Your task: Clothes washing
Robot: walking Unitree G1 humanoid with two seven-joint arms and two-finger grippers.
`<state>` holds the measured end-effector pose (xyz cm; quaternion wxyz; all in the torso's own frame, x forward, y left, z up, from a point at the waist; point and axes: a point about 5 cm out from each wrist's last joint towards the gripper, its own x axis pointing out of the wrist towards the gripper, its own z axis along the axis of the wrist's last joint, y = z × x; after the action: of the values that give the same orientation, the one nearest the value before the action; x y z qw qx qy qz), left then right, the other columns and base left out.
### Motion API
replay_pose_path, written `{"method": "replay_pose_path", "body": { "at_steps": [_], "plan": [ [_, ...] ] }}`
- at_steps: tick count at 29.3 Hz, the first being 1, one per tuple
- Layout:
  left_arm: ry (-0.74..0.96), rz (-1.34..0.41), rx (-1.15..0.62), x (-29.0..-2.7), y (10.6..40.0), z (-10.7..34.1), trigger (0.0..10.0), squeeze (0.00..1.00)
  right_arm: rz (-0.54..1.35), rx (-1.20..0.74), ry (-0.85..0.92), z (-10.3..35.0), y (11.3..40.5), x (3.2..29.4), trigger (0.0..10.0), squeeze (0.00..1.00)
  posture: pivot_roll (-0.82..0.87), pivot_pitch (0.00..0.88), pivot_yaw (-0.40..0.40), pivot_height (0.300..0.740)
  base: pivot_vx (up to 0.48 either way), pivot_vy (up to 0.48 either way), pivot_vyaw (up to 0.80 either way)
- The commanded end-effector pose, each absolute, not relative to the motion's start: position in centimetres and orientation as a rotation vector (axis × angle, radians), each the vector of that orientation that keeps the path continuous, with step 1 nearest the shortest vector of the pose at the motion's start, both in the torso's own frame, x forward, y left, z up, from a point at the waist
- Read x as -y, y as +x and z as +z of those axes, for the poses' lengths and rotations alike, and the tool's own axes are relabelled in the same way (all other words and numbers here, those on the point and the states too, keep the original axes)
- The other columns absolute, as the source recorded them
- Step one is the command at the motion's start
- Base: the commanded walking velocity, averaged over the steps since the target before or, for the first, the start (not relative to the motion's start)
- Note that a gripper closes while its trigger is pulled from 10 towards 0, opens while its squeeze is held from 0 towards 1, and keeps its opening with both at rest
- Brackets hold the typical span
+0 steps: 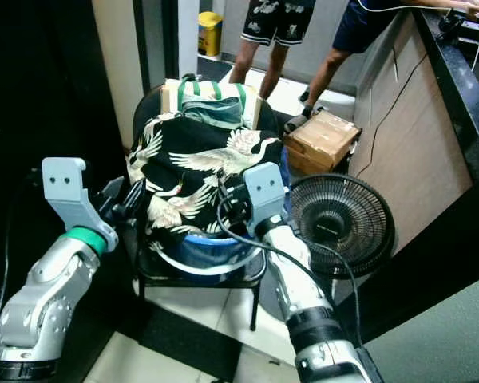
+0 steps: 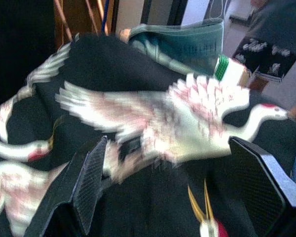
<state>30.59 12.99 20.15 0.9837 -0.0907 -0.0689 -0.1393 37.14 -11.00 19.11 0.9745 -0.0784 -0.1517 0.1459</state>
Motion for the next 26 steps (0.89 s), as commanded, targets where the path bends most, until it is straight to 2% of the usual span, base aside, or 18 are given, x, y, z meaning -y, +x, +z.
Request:
{"method": "replay_pose_path", "body": {
  "at_steps": [1, 11, 20, 21, 23, 24, 26],
  "plan": [
    [-0.184, -0.296, 0.111, -12.6, 30.2, 19.6, 10.0, 0.0, 0.27, 0.292, -0.137, 19.1, 37.6, 11.2, 10.0, 0.0, 0.04, 0.155, -0.003, 0.74, 0.0, 0.0, 0.0],
    [-0.188, -0.327, 0.084, -12.4, 29.5, 19.5, 10.0, 0.0, 0.264, 0.177, -0.053, 18.2, 38.6, 10.5, 10.0, 0.0, 0.06, 0.214, 0.013, 0.74, 0.0, 0.0, 0.0],
    [-0.183, -0.346, 0.067, -12.2, 29.0, 19.5, 10.0, 0.0, 0.29, 0.174, -0.042, 18.8, 39.3, 9.0, 10.0, 0.0, 0.07, 0.23, 0.016, 0.74, 0.0, 0.0, 0.0],
    [-0.183, -0.346, 0.066, -12.2, 29.0, 19.5, 10.0, 0.0, 0.297, 0.179, -0.041, 18.8, 39.3, 8.9, 5.0, 0.0, 0.07, 0.23, 0.016, 0.74, 0.0, 0.0, 0.0],
    [-0.183, -0.347, 0.066, -12.1, 29.0, 19.5, 10.0, 0.0, 0.301, 0.182, -0.04, 18.8, 39.2, 8.9, 5.0, 0.0, 0.07, 0.23, 0.016, 0.74, 0.0, 0.0, 0.0],
    [-0.183, -0.346, 0.066, -12.2, 28.9, 19.5, 10.0, 0.0, 0.304, 0.182, -0.034, 18.7, 39.2, 8.9, 0.0, 0.0, 0.07, 0.229, 0.011, 0.74, 0.0, 0.0, 0.0],
    [-0.183, -0.345, 0.066, -12.2, 28.9, 19.6, 10.0, 0.0, 0.305, 0.182, -0.029, 18.7, 39.2, 8.9, 0.0, 0.0, 0.07, 0.229, 0.011, 0.74, 0.0, 0.0, 0.0]
  ]
}}
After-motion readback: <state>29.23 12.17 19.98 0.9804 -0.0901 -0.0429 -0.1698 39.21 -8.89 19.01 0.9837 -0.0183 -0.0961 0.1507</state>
